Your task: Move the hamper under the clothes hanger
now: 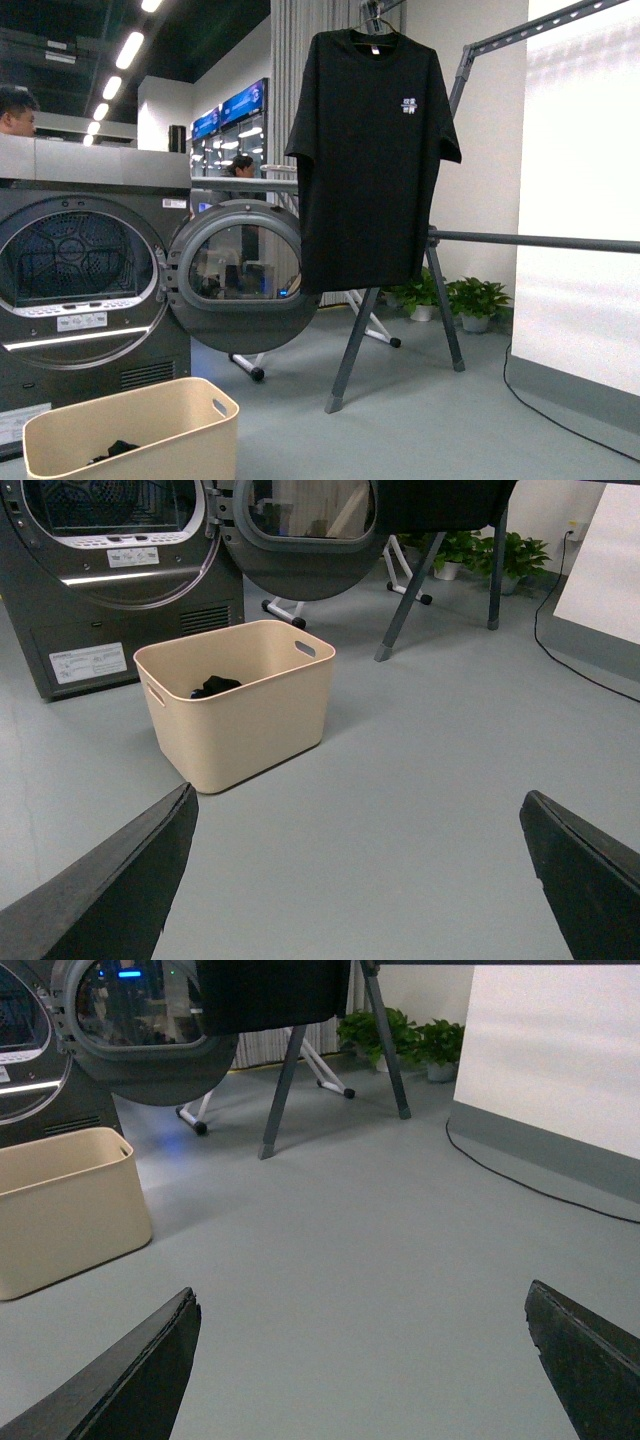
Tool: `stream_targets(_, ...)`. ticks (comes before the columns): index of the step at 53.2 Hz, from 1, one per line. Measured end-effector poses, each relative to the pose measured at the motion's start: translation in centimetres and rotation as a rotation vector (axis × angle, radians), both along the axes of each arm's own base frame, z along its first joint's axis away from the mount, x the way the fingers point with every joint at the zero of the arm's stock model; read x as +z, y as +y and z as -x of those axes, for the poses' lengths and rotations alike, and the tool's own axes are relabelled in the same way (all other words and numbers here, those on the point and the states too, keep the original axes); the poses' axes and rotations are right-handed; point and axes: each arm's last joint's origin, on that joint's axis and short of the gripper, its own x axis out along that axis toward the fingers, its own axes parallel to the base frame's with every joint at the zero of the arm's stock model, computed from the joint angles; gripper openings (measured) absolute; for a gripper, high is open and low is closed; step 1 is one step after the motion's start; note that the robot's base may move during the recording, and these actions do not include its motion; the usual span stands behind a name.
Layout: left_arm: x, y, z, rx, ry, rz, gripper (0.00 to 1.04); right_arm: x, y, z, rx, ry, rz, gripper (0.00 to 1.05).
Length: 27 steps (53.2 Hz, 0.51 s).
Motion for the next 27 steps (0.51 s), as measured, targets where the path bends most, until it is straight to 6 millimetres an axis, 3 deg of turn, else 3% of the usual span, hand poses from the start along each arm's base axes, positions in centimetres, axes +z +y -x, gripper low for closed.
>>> stream_targets(27, 0.00, 0.00, 0.00, 0.000, 0.000, 0.000, 0.98, 0.01, 0.00, 0.00, -0.001, -0.001, 0.000, 0.97)
